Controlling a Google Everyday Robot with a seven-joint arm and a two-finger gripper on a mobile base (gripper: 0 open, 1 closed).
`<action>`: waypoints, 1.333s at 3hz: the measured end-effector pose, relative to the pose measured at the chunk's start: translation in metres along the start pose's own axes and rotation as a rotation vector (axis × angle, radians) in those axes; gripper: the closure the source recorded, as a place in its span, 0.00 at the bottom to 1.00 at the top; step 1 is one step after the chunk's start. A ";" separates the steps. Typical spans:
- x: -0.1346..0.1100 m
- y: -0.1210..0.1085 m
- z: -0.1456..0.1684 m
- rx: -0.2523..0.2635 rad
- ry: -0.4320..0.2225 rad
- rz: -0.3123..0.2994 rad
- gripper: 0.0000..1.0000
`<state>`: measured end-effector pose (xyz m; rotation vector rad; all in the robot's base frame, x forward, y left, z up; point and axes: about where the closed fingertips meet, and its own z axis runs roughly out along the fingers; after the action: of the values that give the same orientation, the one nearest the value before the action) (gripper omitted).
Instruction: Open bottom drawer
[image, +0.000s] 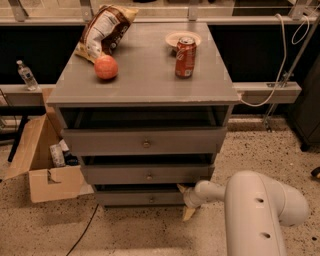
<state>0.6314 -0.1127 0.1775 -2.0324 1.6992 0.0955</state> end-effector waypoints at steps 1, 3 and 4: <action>0.002 -0.010 0.009 0.015 0.028 0.002 0.00; 0.011 -0.005 0.030 -0.018 0.048 0.025 0.27; 0.021 0.007 0.013 -0.013 0.062 0.042 0.57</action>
Offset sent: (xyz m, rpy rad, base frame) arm 0.0306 0.0074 -0.0265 -0.0612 -0.0015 -0.0396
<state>0.6330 -0.1276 0.1569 -2.0292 1.7835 0.0574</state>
